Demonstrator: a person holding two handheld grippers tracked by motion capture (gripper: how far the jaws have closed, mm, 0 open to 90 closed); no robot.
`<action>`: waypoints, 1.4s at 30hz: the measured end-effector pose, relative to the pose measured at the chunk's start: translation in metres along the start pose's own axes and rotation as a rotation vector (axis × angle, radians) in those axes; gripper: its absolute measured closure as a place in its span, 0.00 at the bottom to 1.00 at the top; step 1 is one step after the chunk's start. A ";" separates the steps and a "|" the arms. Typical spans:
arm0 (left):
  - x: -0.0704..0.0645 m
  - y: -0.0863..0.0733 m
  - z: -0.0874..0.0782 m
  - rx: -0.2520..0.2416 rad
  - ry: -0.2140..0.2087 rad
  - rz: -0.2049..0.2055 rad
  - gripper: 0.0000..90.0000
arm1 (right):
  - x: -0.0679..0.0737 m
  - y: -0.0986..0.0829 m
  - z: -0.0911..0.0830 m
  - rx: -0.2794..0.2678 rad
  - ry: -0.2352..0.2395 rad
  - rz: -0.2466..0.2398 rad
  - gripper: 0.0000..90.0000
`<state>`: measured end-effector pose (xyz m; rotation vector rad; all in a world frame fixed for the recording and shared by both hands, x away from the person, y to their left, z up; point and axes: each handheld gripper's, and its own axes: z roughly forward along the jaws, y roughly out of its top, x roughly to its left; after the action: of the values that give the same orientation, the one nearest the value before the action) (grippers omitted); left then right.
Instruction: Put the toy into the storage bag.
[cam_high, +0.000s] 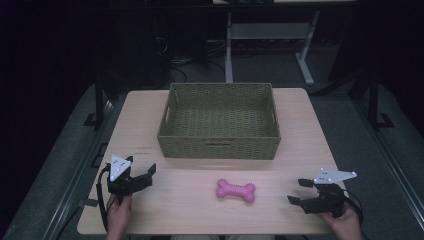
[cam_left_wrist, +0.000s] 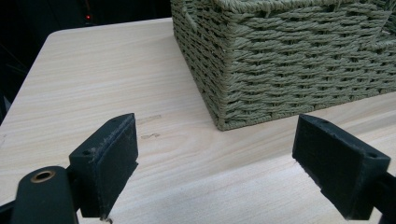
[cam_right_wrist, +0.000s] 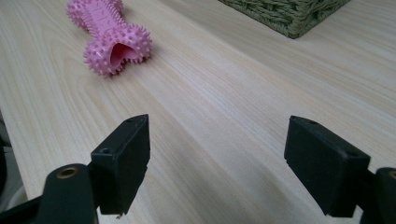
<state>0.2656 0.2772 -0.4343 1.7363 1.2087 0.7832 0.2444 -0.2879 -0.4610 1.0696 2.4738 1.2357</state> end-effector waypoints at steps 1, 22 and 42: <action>0.000 0.000 0.000 0.002 0.001 -0.001 0.15 | 0.000 0.000 0.000 0.001 -0.001 -0.001 0.24; 0.002 -0.002 -0.002 -0.003 0.003 -0.011 0.15 | 0.014 0.033 0.005 0.051 0.039 -0.065 0.21; -0.002 -0.002 0.001 -0.001 -0.014 0.005 0.15 | 0.029 0.065 0.012 0.140 0.075 -0.155 0.20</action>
<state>0.2653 0.2757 -0.4363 1.7424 1.1946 0.7731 0.2623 -0.2351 -0.4153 0.8565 2.6767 1.0911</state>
